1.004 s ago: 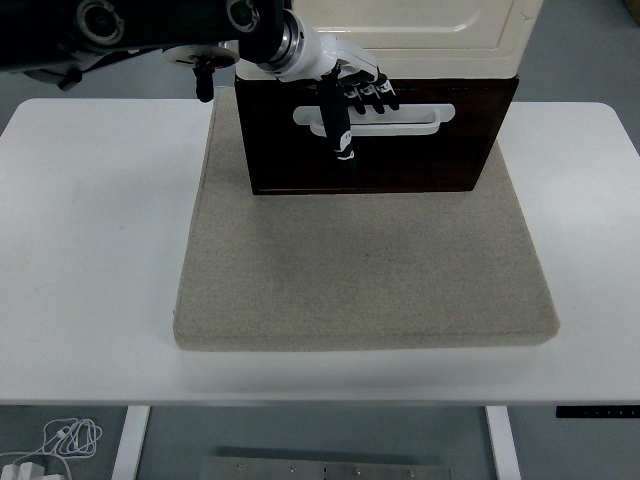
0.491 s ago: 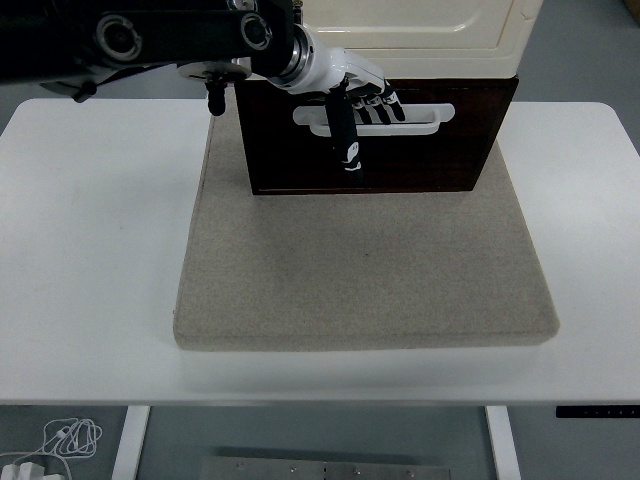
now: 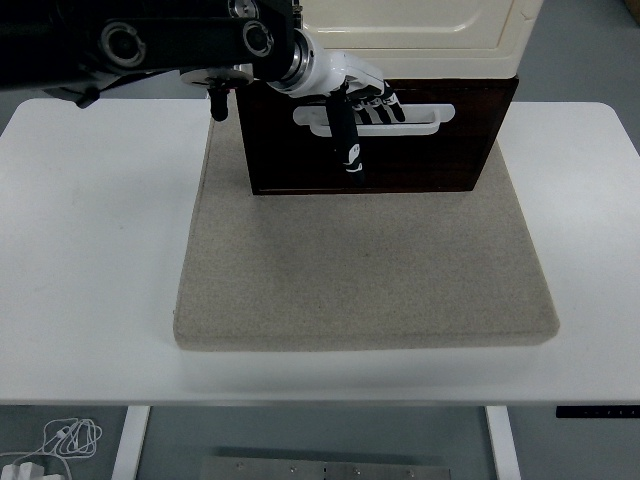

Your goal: Open the drawer under the combination cabinet

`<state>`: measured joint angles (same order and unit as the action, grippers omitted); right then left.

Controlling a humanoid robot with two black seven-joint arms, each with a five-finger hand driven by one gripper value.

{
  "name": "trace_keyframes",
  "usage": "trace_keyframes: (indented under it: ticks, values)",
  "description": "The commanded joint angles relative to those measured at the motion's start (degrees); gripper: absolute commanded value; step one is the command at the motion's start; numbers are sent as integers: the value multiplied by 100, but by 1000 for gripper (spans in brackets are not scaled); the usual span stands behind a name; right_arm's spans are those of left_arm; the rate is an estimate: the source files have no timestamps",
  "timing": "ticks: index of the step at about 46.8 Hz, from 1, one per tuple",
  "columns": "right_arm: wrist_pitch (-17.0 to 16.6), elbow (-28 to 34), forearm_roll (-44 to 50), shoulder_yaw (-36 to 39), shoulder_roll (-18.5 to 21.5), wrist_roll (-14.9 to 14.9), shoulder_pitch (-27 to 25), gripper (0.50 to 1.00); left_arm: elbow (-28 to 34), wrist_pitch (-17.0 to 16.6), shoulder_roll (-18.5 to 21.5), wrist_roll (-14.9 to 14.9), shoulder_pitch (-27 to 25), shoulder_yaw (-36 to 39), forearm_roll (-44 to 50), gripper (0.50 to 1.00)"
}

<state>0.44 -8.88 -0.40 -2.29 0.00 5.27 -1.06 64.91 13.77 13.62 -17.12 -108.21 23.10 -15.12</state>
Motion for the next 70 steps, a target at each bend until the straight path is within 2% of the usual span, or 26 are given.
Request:
trace_keyframes:
  ticks: [1, 34, 70]
  values:
    - [0, 0, 5, 0, 0, 0, 0, 928, -5, -6, 0, 7, 2, 1, 1, 988]
    - [0, 0, 5, 0, 0, 0, 0, 928, 56, 125, 9, 7, -16, -25, 10, 999]
    - [0, 0, 5, 0, 0, 0, 0, 928, 74, 617, 26, 7, -51, -245, 71, 1000]
